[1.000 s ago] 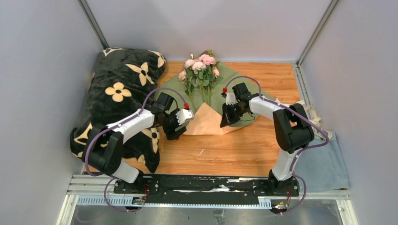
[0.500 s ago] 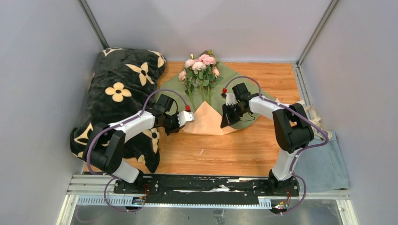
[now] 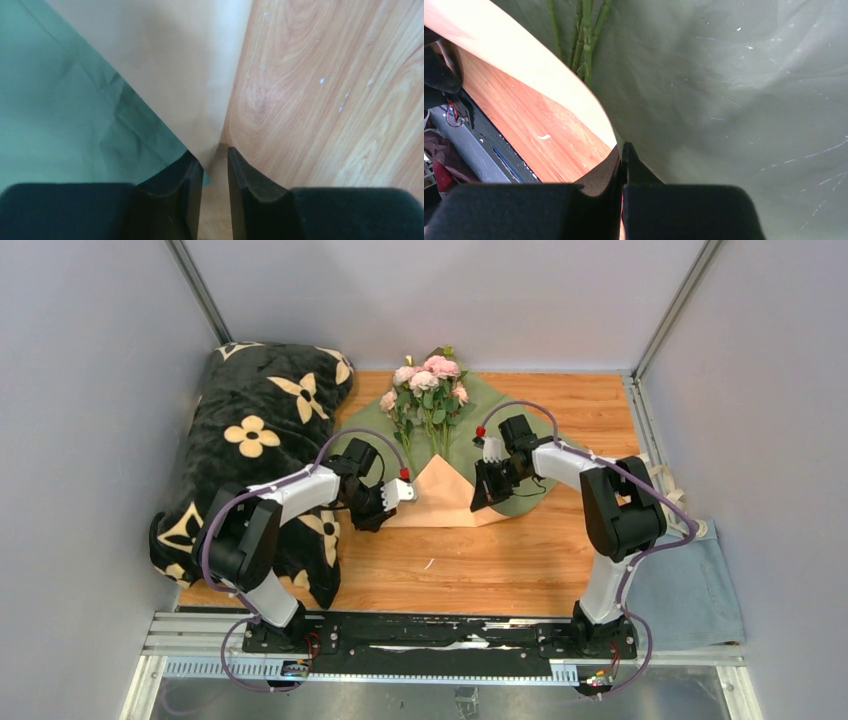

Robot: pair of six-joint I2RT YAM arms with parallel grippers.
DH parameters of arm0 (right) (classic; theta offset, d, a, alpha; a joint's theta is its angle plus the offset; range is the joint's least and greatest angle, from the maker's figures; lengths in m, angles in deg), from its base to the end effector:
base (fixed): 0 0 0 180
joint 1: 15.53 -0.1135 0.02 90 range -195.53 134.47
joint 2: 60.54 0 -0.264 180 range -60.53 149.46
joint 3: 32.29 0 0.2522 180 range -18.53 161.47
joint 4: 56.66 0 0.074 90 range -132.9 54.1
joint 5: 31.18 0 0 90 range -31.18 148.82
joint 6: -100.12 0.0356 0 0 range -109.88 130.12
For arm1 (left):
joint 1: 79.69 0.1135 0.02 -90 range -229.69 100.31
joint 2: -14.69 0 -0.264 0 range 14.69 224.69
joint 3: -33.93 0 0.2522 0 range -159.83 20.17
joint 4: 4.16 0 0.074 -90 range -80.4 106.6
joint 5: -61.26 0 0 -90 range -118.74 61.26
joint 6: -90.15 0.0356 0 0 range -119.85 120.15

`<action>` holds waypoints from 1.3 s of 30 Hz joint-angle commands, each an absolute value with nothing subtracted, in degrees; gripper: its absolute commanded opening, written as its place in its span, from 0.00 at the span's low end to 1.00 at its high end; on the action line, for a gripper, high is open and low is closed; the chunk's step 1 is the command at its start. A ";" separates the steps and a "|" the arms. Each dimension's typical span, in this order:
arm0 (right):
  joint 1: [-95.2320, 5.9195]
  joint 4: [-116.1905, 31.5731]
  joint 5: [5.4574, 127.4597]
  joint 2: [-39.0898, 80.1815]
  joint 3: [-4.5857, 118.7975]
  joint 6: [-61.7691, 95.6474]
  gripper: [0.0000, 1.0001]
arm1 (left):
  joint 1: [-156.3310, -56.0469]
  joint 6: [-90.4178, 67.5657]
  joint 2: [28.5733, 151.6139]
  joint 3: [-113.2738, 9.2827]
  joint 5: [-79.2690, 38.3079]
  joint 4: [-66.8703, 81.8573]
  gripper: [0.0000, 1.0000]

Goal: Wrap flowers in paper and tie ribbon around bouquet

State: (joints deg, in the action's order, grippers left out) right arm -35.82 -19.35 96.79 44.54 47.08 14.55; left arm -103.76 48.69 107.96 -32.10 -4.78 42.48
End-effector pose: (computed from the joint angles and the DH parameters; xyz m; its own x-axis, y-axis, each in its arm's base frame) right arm 0.3322 0.1462 0.1680 -0.8747 -0.2585 -0.4100 -0.4690 0.6646 0.5817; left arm 0.2579 -0.1310 0.1593 -0.2243 0.8502 -0.4762 0.9723 0.2284 -0.0502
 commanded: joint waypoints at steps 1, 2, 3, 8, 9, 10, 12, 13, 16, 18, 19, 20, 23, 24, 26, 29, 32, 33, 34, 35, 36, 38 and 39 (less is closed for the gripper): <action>-34.78 -18.16 97.58 46.21 48.63 13.18 0.00 | -102.78 46.35 107.67 -34.08 -10.05 47.31 0.48; -34.85 -17.90 97.73 46.32 48.81 13.18 0.00 | -102.39 45.09 106.66 -35.42 -11.67 47.68 0.60; -34.86 -17.66 97.87 46.41 49.00 13.11 0.00 | -101.99 43.88 105.45 -36.97 -12.52 48.70 0.64; -35.12 -16.71 98.00 46.82 49.82 13.02 0.00 | -101.64 39.57 98.08 -46.12 -7.65 55.52 0.67; -35.13 -16.57 97.73 46.90 49.97 13.00 0.00 | -101.81 37.80 98.42 -47.82 -4.33 57.26 0.64; -35.13 -16.41 97.41 46.99 50.02 13.02 0.00 | -102.95 35.38 98.96 -48.54 0.13 57.87 0.58; -35.13 -16.36 97.17 47.27 50.09 13.09 0.00 | -106.53 33.11 100.72 -47.08 4.64 56.70 0.46; -35.13 -16.30 97.14 47.46 50.16 13.30 0.00 | -110.39 32.40 102.60 -45.84 5.64 54.75 0.43; -35.22 -16.07 96.70 47.66 50.26 13.46 0.00 | -114.49 28.25 107.13 -43.89 0.94 47.76 0.38; -35.22 -15.81 95.83 47.39 50.22 13.46 0.00 | -113.57 20.34 110.04 -43.84 -6.54 38.85 0.34; -35.22 -15.81 95.44 46.88 50.08 13.40 0.00 | -112.48 17.87 111.62 -43.74 -8.49 36.03 0.34; -35.22 -15.83 95.01 46.54 49.80 13.36 0.00 | -111.30 15.56 112.51 -43.03 -9.50 33.24 0.34; -35.27 -15.71 94.36 46.16 49.59 13.03 0.06 | -109.58 12.33 114.64 -40.96 -11.34 29.66 0.32; -35.22 -15.37 94.30 46.21 49.76 12.84 0.08 | -109.57 12.33 115.18 -40.26 -10.98 29.78 0.32; -35.24 -13.48 93.52 46.47 51.10 12.15 0.16 | -109.56 11.65 116.17 -39.37 -8.71 31.16 0.32; -35.21 -8.64 86.68 44.78 54.53 10.91 0.32 | -109.56 10.16 117.71 -38.34 -8.03 32.78 0.32; -36.14 -4.77 72.92 39.21 57.30 12.93 0.48 | -109.48 8.79 119.24 -39.07 -9.50 35.00 0.30; -38.08 -3.35 64.36 37.06 57.74 13.02 0.50 | -109.48 8.31 119.43 -39.10 -9.98 35.33 0.30; -41.03 -2.40 55.32 35.12 57.79 12.74 0.50 | -109.40 7.98 119.45 -39.08 -10.40 35.35 0.29; -43.91 -2.20 50.06 33.50 57.35 12.38 0.48 | -109.40 7.80 119.39 -39.10 -10.61 35.44 0.29; -46.48 -3.33 50.46 32.32 56.16 12.69 0.40 | -109.40 7.54 119.23 -39.03 -10.63 35.47 0.29; -48.20 -9.90 67.59 31.67 51.06 15.88 0.21 | -109.26 6.48 118.88 -38.99 -10.44 35.19 0.29; -48.05 -16.48 79.83 32.45 48.21 20.49 0.13 | -109.23 6.10 118.70 -38.93 -10.19 35.09 0.28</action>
